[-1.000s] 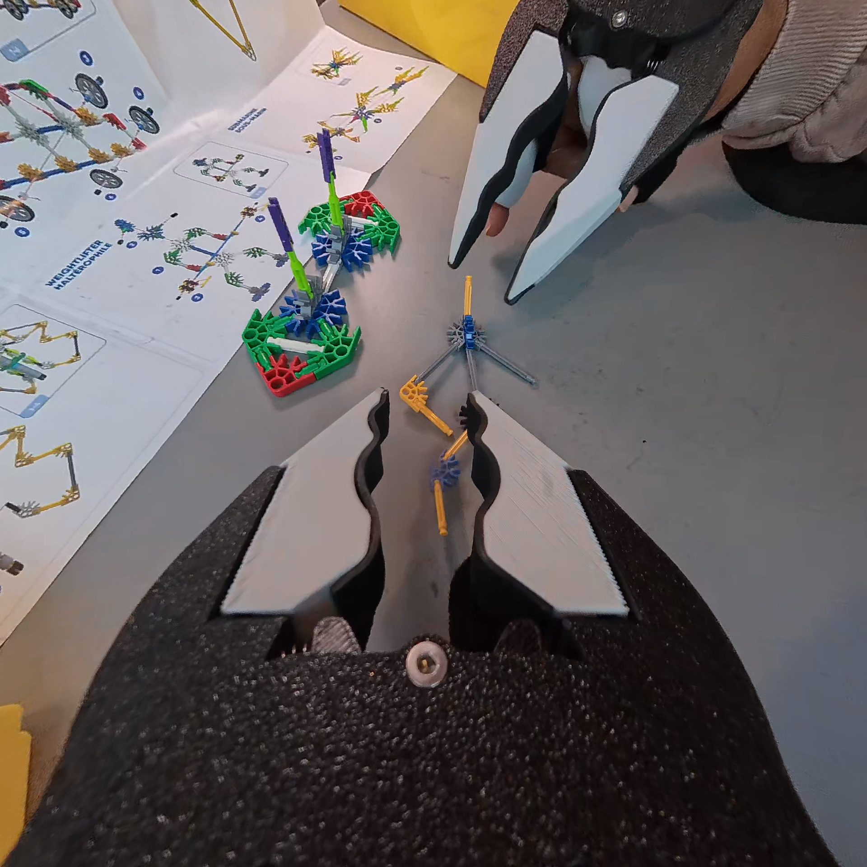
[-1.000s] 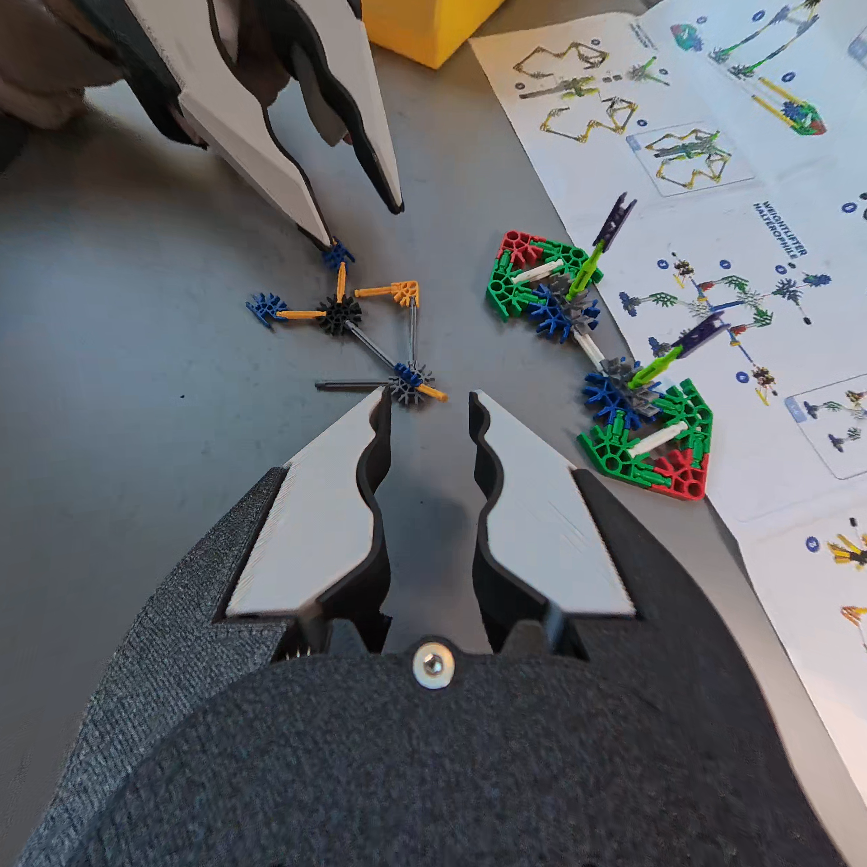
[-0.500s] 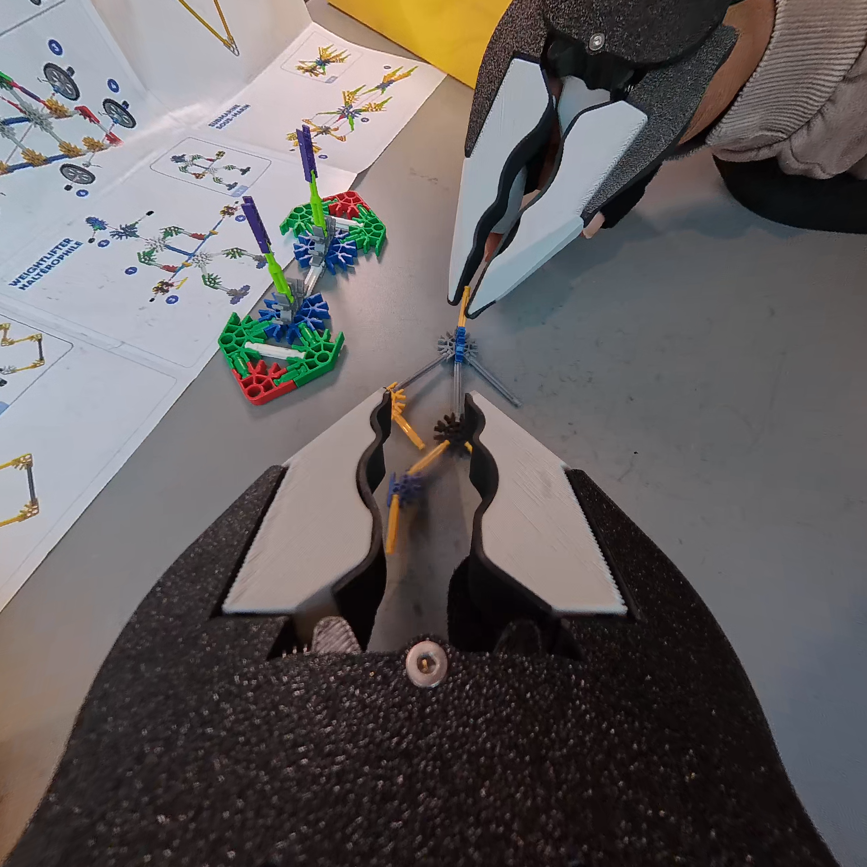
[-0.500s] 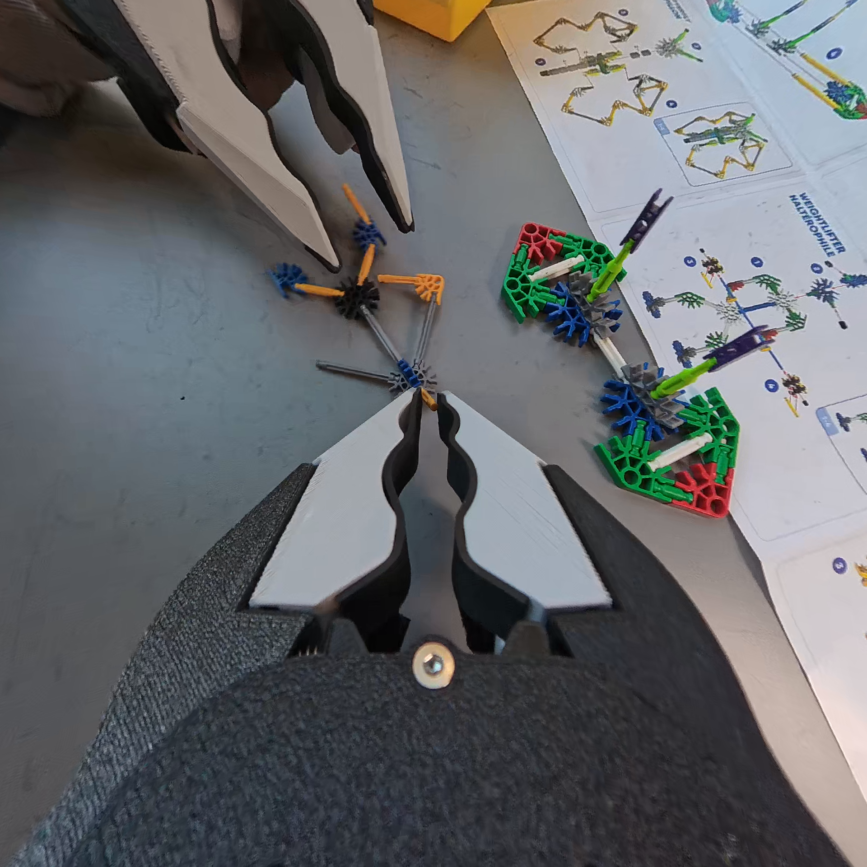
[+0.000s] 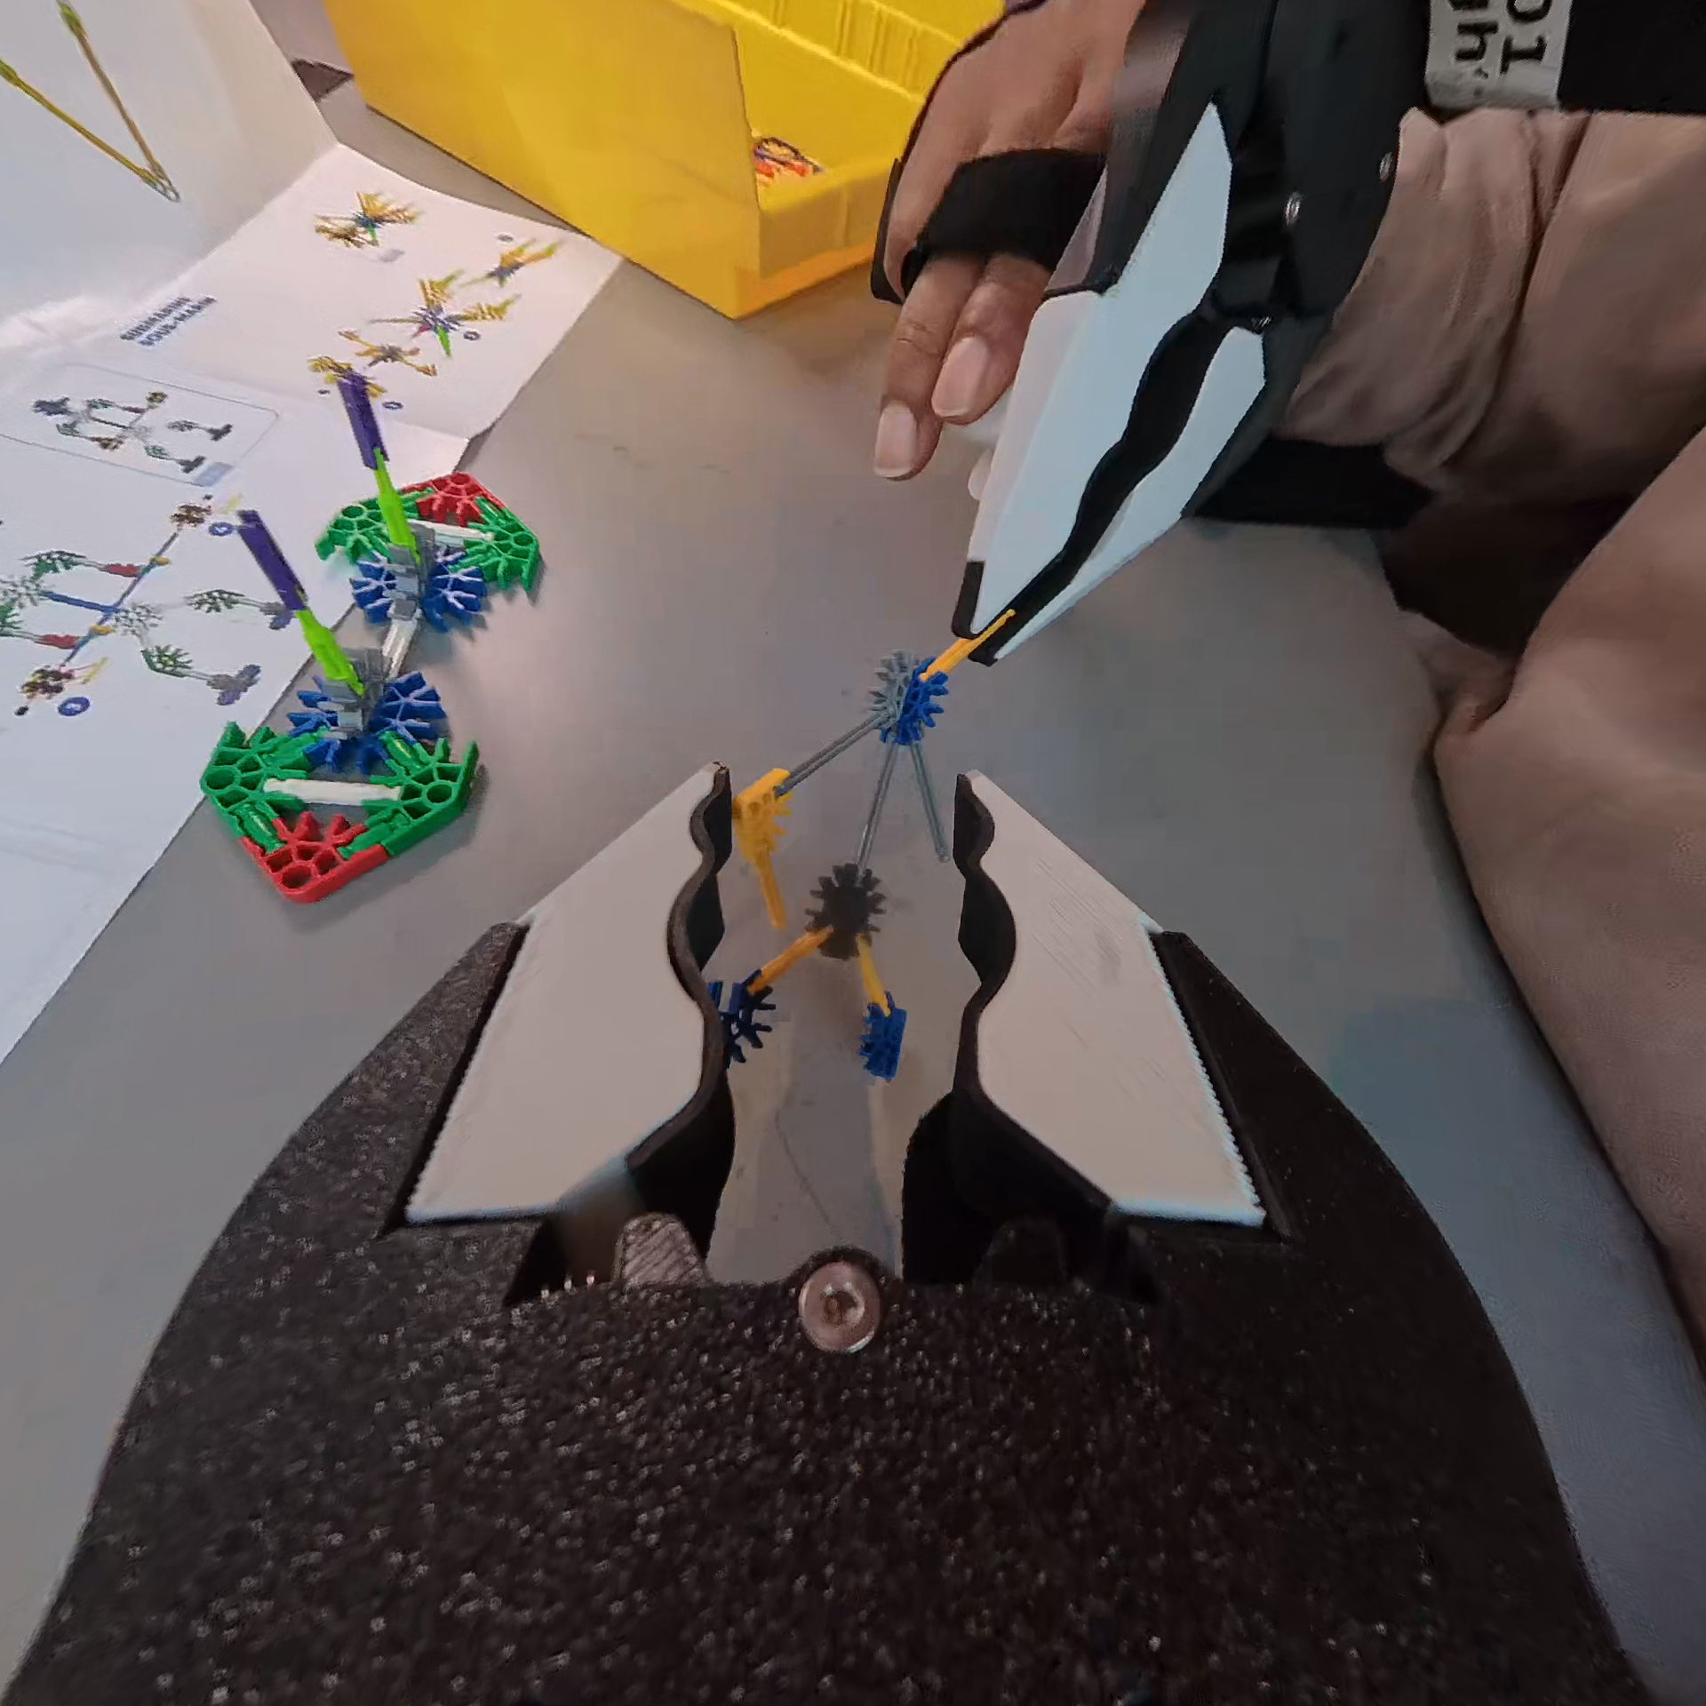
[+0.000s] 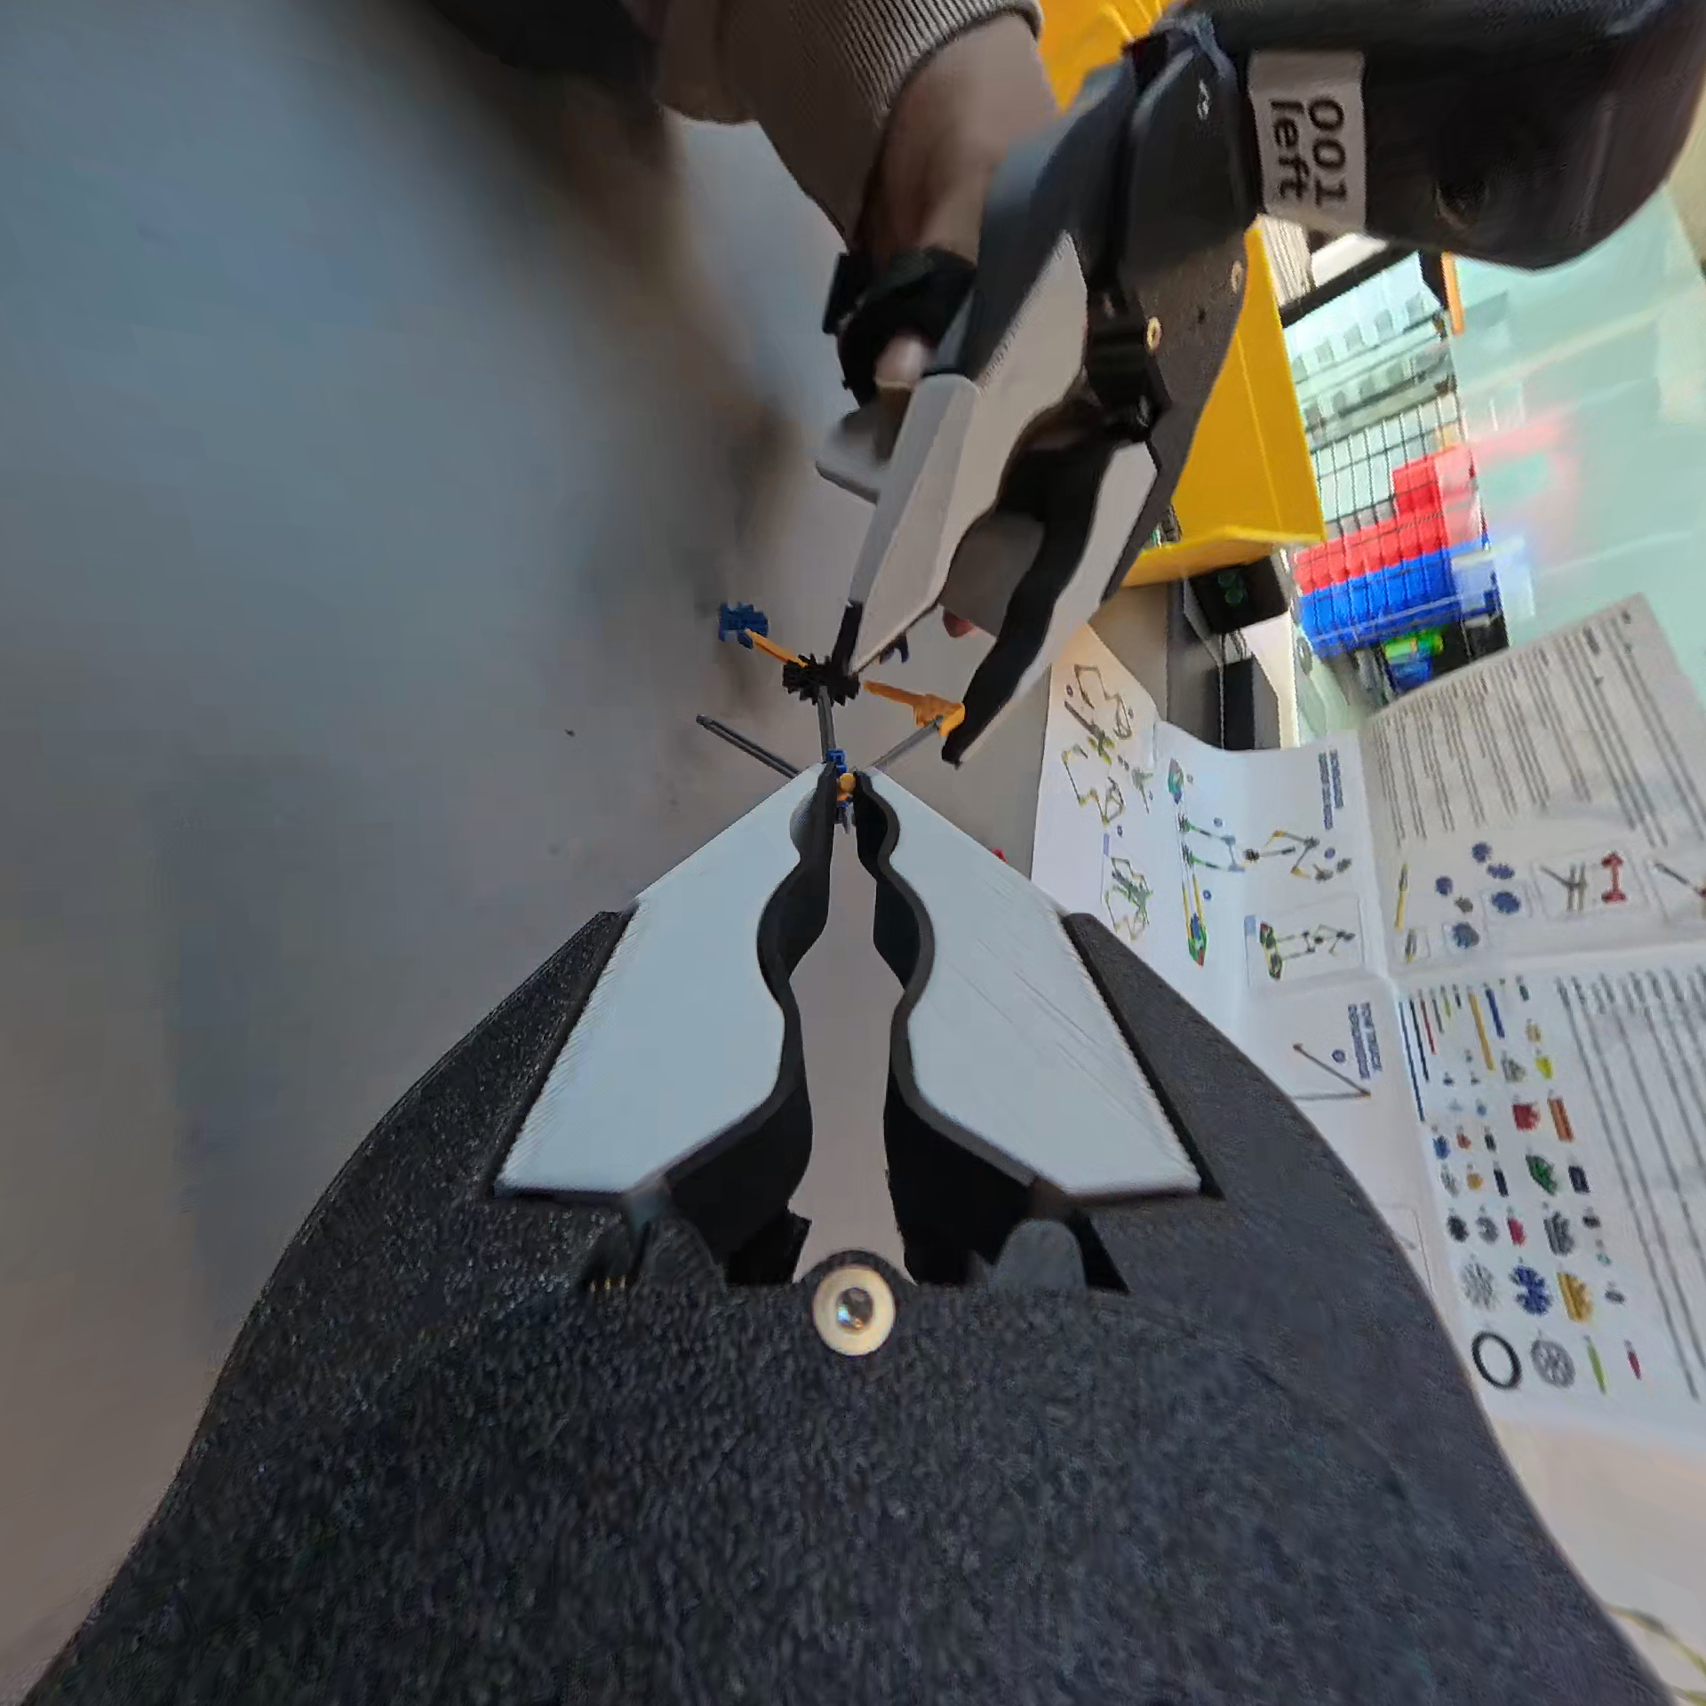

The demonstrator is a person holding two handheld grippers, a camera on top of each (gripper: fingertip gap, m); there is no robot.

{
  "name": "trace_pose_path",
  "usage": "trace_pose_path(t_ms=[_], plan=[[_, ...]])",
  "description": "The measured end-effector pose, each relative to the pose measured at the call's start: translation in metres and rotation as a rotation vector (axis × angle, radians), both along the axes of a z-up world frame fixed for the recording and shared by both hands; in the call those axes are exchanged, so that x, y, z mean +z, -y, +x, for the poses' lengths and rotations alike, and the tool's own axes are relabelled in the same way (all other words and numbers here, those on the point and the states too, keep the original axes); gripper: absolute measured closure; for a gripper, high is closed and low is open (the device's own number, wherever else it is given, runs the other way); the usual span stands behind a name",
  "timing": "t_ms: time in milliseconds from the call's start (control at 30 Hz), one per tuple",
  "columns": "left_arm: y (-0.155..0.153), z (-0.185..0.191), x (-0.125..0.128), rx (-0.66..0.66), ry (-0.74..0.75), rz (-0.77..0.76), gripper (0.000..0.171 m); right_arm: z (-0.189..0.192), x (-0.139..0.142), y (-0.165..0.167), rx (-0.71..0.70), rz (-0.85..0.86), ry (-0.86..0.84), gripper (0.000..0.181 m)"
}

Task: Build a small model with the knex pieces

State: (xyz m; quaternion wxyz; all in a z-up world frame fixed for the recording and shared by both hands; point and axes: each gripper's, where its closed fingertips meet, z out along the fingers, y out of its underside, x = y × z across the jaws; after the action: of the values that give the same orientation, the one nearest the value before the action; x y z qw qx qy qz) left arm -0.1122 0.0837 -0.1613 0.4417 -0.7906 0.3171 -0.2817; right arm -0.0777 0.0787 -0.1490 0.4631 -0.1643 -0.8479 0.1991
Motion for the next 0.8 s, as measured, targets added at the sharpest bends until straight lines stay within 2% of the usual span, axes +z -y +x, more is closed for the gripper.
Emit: trace_pose_path(t_ms=[67, 200, 267, 333, 500, 567, 667, 800], plan=[[0.007, 0.003, 0.004, -0.037, -0.001, 0.002, 0.126, 0.002, 0.002, 0.015, 0.053, 0.001, -0.018, 0.179], [0.014, -0.005, 0.015, -0.050, -0.035, 0.050, 0.138, 0.005, 0.010, 0.023, 0.080, 0.009, -0.052, 0.180], [0.015, -0.007, 0.026, -0.048, -0.004, 0.077, 0.137, 0.007, 0.013, 0.027, 0.092, 0.018, -0.063, 0.180], [0.021, 0.000, 0.032, -0.102, 0.046, 0.073, 0.136, 0.007, 0.013, 0.034, 0.115, 0.038, -0.072, 0.180], [0.046, 0.026, 0.001, -0.315, -0.093, -0.055, 0.138, 0.002, 0.006, 0.053, 0.179, 0.089, -0.085, 0.179], [0.054, 0.036, 0.000, -0.377, -0.072, -0.086, 0.152, 0.002, 0.009, 0.055, 0.181, 0.073, -0.091, 0.179], [0.049, 0.039, 0.008, -0.356, -0.038, -0.041, 0.158, 0.003, 0.020, 0.048, 0.139, -0.080, -0.098, 0.179], [0.037, 0.041, 0.032, -0.279, -0.037, 0.118, 0.158, 0.004, 0.047, 0.036, 0.103, -0.572, -0.066, 0.179]])
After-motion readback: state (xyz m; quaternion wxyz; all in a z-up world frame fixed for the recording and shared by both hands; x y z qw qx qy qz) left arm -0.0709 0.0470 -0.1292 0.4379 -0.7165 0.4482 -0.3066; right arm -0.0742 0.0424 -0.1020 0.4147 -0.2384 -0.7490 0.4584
